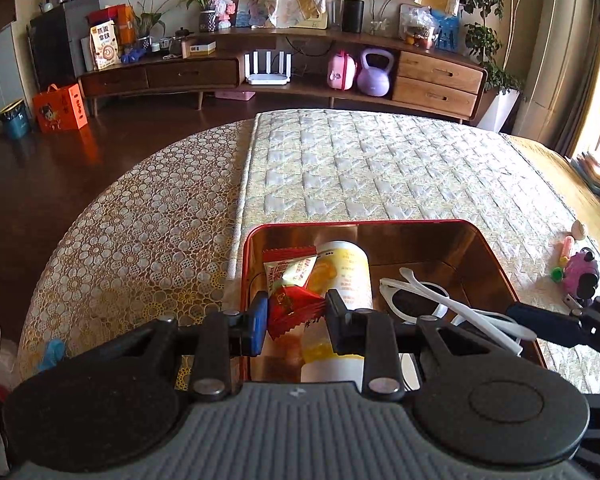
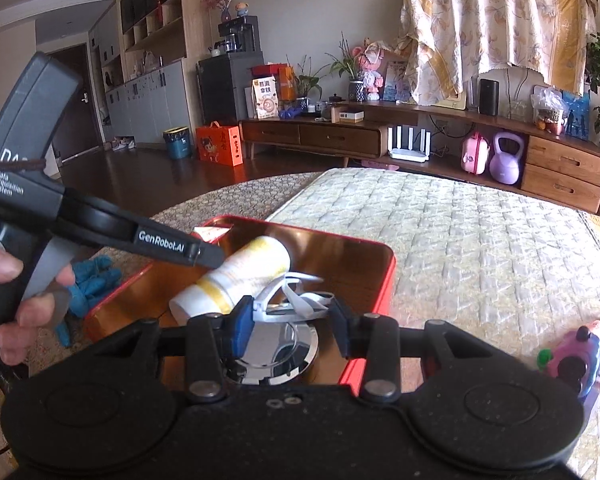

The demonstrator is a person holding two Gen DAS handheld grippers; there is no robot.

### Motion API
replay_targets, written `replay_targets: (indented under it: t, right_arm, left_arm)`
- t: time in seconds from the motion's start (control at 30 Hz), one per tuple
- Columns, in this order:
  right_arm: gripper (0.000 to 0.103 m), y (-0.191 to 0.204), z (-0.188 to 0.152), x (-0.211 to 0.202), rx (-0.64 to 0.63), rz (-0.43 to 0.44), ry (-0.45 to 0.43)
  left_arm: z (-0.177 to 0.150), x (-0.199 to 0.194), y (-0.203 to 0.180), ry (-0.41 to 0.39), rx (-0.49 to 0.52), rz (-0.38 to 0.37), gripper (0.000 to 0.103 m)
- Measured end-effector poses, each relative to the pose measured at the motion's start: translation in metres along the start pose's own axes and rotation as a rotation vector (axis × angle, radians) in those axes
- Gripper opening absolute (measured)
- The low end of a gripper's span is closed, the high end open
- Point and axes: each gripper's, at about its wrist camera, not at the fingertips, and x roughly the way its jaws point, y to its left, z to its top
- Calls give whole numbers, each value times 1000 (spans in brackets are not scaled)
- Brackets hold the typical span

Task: Organize rigid objects
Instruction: 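Lower the packet into the box and open the left tool while the right tool drops the sunglasses in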

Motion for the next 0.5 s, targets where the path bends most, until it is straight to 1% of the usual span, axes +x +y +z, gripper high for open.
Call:
replay_targets:
  t: [0.1, 0.13, 0.23, 0.5]
  right_arm:
    - [41, 3, -3, 2, -9, -6, 30]
    - [41, 3, -4, 2, -12, -6, 37]
    - [42, 5, -7, -1, -23, -10, 40]
    - [53, 15, -10, -24, -21, 1, 38]
  left_arm:
    - [-2, 0, 4, 8, -15, 4, 29]
    - [-3, -1, 6, 12, -26, -4, 29]
    - [-4, -2, 7, 16, -31, -9, 29]
    - [-10, -7, 3, 33, -37, -4, 29]
